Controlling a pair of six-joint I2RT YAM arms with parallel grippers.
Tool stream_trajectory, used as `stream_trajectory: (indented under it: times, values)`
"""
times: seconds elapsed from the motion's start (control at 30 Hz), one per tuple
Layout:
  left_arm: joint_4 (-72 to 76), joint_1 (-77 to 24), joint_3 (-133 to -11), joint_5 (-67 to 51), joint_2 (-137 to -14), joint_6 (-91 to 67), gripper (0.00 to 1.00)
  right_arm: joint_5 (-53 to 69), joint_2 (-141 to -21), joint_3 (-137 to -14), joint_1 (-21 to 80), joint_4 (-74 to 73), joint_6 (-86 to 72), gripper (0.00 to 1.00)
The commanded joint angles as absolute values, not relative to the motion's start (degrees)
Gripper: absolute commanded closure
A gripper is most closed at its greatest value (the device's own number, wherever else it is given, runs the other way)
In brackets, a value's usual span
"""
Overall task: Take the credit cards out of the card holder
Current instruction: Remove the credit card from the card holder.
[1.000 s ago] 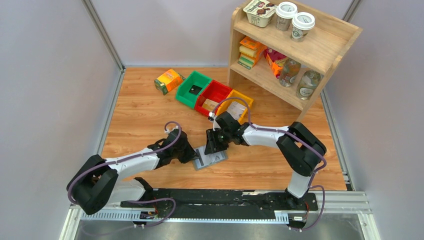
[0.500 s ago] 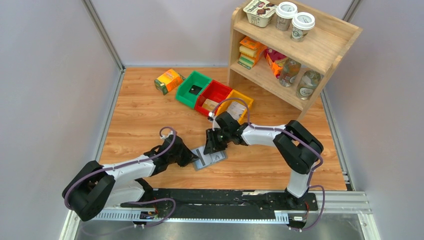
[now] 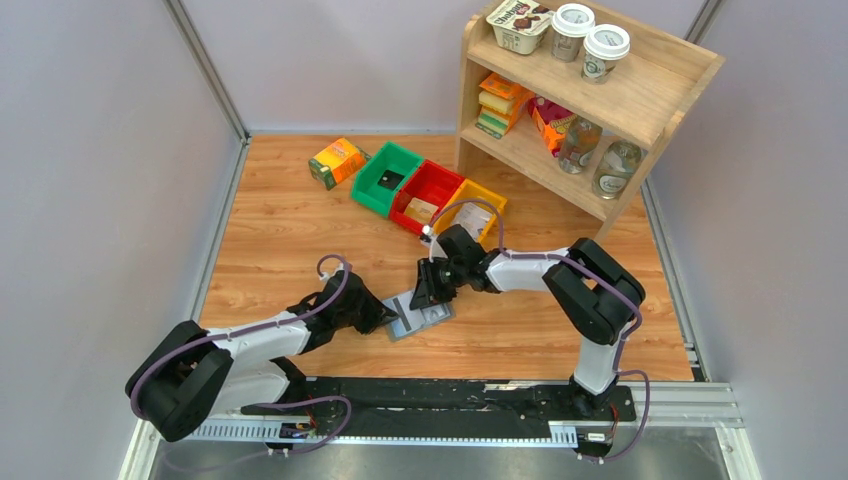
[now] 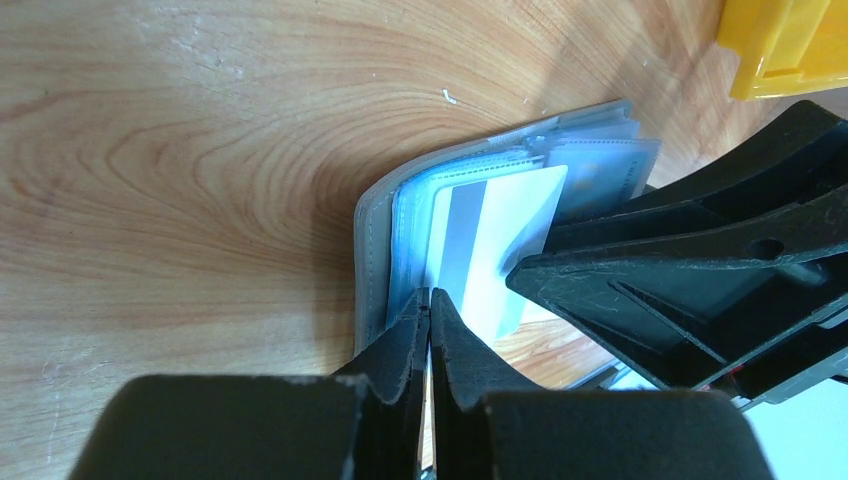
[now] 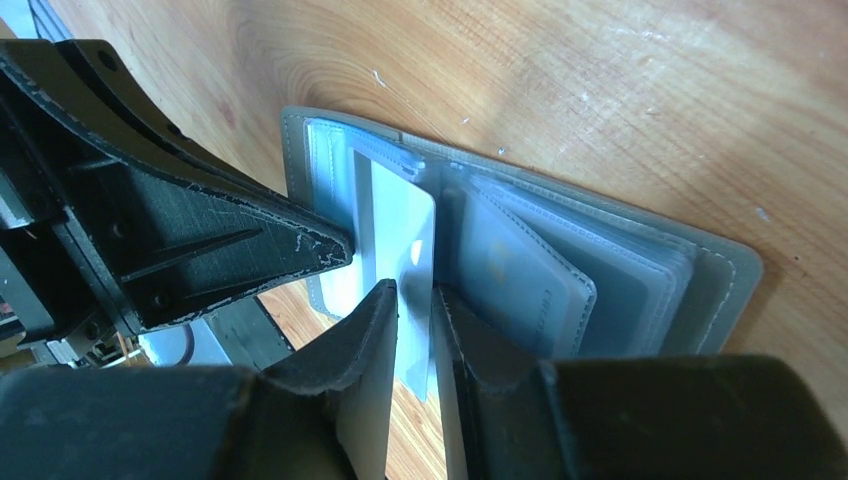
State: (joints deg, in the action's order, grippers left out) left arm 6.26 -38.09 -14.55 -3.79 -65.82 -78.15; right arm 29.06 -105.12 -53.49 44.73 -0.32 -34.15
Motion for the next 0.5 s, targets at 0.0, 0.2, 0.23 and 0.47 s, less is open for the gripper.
stream_trajectory:
  times: [0.0,0.2,0.23,0.47]
  values:
    - [2.3,-37.5,-12.8,-2.1,-66.5,-77.8,0.94,31.0,-103.3,-51.4,43.9,3.5,-34.1,0.75]
    - [2.5,-37.5,-12.9,-2.3,-67.1,-77.9,0.94,33.5,-102.9,-50.4,43.5,6.6,-35.1,0.8]
    - [2.5,-37.5,-12.8,-2.3,-67.3,-77.9,0.94,34.0,-102.8,-50.2,43.4,7.1,-35.2,0.8]
    - [2.9,-37.4,-12.9,-2.6,-67.8,-77.8,0.94,35.6,-101.4,-48.8,42.5,9.2,-35.9,0.96]
